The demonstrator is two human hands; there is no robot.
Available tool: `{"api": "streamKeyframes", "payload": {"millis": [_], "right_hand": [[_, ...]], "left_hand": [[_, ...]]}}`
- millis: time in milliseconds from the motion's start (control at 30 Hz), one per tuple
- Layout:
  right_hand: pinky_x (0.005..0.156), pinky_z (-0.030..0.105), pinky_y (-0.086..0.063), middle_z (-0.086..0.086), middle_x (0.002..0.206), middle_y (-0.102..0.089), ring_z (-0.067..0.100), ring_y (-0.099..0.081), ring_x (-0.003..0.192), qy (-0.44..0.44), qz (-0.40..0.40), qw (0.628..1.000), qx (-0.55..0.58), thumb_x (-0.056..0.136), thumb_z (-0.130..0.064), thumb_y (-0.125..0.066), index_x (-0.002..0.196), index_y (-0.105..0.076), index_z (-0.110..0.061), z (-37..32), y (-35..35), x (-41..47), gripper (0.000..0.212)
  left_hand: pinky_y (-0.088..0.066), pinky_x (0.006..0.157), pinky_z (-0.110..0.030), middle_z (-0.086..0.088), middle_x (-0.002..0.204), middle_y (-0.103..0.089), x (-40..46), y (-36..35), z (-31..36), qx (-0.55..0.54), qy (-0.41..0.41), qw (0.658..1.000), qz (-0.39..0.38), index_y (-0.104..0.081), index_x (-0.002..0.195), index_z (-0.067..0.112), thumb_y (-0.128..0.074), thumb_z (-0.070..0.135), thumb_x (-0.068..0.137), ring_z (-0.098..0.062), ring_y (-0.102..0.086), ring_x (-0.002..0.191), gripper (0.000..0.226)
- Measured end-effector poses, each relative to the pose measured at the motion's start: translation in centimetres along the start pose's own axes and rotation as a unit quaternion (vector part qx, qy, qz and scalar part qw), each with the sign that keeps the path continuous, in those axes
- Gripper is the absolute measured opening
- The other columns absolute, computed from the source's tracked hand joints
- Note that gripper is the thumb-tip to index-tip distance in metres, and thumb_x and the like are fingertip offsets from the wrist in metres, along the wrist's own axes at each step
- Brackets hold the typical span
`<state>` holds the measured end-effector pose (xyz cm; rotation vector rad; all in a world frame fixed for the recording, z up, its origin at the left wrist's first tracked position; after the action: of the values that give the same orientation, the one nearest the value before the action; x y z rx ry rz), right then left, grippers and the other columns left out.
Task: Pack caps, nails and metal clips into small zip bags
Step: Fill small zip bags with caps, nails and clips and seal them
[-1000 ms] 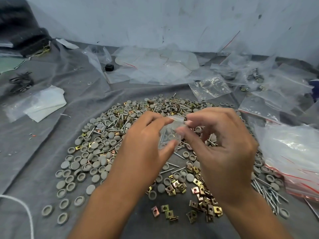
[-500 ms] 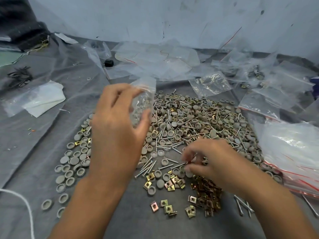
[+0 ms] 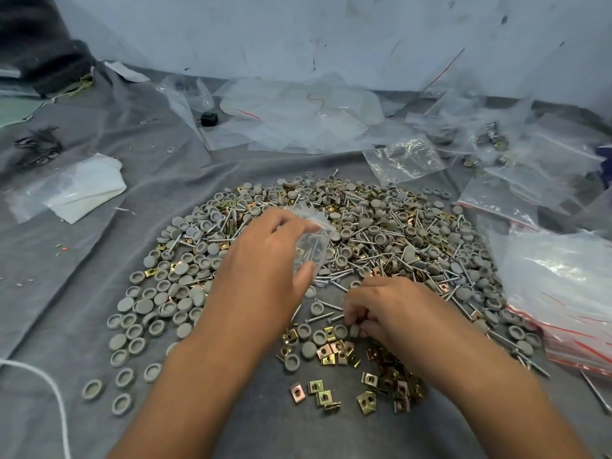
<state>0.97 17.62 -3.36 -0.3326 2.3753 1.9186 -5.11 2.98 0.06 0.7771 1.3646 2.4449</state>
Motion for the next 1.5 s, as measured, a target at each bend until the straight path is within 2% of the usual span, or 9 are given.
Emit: {"api": "streamKeyframes", "payload": {"millis": [167, 367, 633, 800, 900, 1000, 1100, 1233, 1500], "right_hand": [[0.078, 0.013, -0.052, -0.024, 0.092, -0.061, -0.007, -0.061, 0.088, -0.006, 0.063, 0.992, 0.113, 0.091, -0.023, -0.074, 0.09, -0.065, -0.04, 0.8, 0.2, -0.1, 0.019], [0.068, 0.019, -0.053, -0.02, 0.094, -0.067, 0.005, -0.067, 0.086, 0.114, 0.427, 0.855, 0.272, 0.092, -0.026, -0.071, 0.102, -0.068, -0.03, -1.6, 4.8, -1.5, 0.011], [0.083, 0.014, -0.044, -0.004, 0.104, -0.069, 0.009, -0.063, 0.099, 0.059, 0.5, 0.843, 0.189, 0.091, -0.018, -0.073, 0.101, -0.075, -0.015, -1.6, 4.5, -1.1, 0.011], [0.091, 0.012, -0.04, -0.004, 0.118, -0.06, 0.013, -0.056, 0.108, 0.023, 0.448, 0.885, 0.125, 0.09, -0.015, -0.072, 0.122, -0.071, -0.019, -2.5, 3.7, -0.6, 0.032], [0.084, 0.005, -0.039, -0.015, 0.106, -0.056, 0.001, -0.056, 0.092, 0.026, 0.418, 0.889, 0.186, 0.089, -0.013, -0.067, 0.111, -0.067, -0.026, -2.2, 3.6, -1.2, 0.026], [0.072, 0.013, -0.046, -0.022, 0.092, -0.057, -0.001, -0.058, 0.087, 0.02, 0.244, 0.949, 0.2, 0.088, -0.028, -0.065, 0.092, -0.057, -0.04, -1.5, 2.0, -1.0, 0.015], [0.086, 0.026, -0.048, -0.023, 0.1, -0.056, -0.002, -0.052, 0.098, 0.083, 0.042, 0.986, 0.136, 0.087, -0.049, -0.071, 0.101, -0.058, -0.041, -2.9, -0.9, -0.7, 0.021], [0.088, 0.025, -0.038, -0.022, 0.103, -0.044, 0.004, -0.044, 0.11, 0.117, 0.053, 0.991, 0.047, 0.087, -0.045, -0.073, 0.107, -0.058, -0.039, -4.3, -1.8, -0.4, 0.026], [0.082, 0.04, -0.052, -0.012, 0.099, -0.052, 0.015, -0.057, 0.093, 0.083, 0.082, 0.991, 0.069, 0.095, -0.035, -0.057, 0.1, -0.058, -0.031, -4.5, -1.4, 0.0, 0.006]], "left_hand": [[-0.037, 0.078, -0.012, 0.02, 0.113, -0.051, 0.1, 0.3, -0.1, -0.014, -0.004, 1.0, 0.011, -0.062, 0.127, 0.031, -0.07, 0.025, 0.089, 0.001, -0.05, 0.088, 0.039], [-0.035, 0.081, -0.013, 0.023, 0.11, -0.048, 0.1, 0.1, 0.4, -0.041, -0.022, 0.999, -0.004, -0.06, 0.13, 0.028, -0.074, 0.03, 0.084, 0.001, -0.047, 0.09, 0.049], [-0.034, 0.071, -0.007, 0.024, 0.108, -0.044, 0.1, -0.1, 0.3, -0.051, -0.02, 0.998, -0.007, -0.058, 0.132, 0.026, -0.075, 0.031, 0.083, 0.001, -0.045, 0.086, 0.052], [-0.034, 0.073, -0.008, 0.024, 0.107, -0.044, 0.1, -0.1, 0.4, -0.057, -0.025, 0.998, -0.005, -0.059, 0.131, 0.026, -0.071, 0.035, 0.082, 0.004, -0.045, 0.084, 0.052], [-0.035, 0.076, -0.007, 0.024, 0.11, -0.047, 0.1, -0.1, 0.0, -0.051, -0.016, 0.999, 0.001, -0.057, 0.133, 0.028, -0.074, 0.033, 0.083, 0.004, -0.045, 0.085, 0.053], [-0.036, 0.082, -0.012, 0.023, 0.109, -0.048, 0.3, 0.1, -0.5, -0.051, -0.002, 0.999, 0.016, -0.057, 0.133, 0.029, -0.071, 0.033, 0.082, 0.003, -0.045, 0.084, 0.053], [-0.035, 0.082, -0.016, 0.022, 0.106, -0.046, 0.4, 0.1, -0.5, -0.05, -0.003, 0.998, 0.025, -0.059, 0.131, 0.028, -0.074, 0.03, 0.082, 0.0, -0.043, 0.083, 0.051], [-0.038, 0.083, -0.02, 0.021, 0.107, -0.047, 0.4, 0.0, -0.6, -0.043, -0.005, 0.999, 0.029, -0.06, 0.131, 0.027, -0.075, 0.027, 0.083, -0.001, -0.044, 0.085, 0.051], [-0.038, 0.082, -0.021, 0.02, 0.105, -0.047, 0.5, 0.1, -0.8, -0.045, -0.005, 0.998, 0.034, -0.06, 0.13, 0.027, -0.076, 0.027, 0.082, -0.002, -0.043, 0.085, 0.05]]}}
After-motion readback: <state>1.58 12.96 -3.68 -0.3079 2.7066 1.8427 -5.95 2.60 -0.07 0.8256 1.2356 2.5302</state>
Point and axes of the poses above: each hand's wrist, its own x-axis towards the middle knuckle, its own y-axis out of the back of the hand, z = x × y, the point moved 5 cm from there along x, towards the middle knuckle
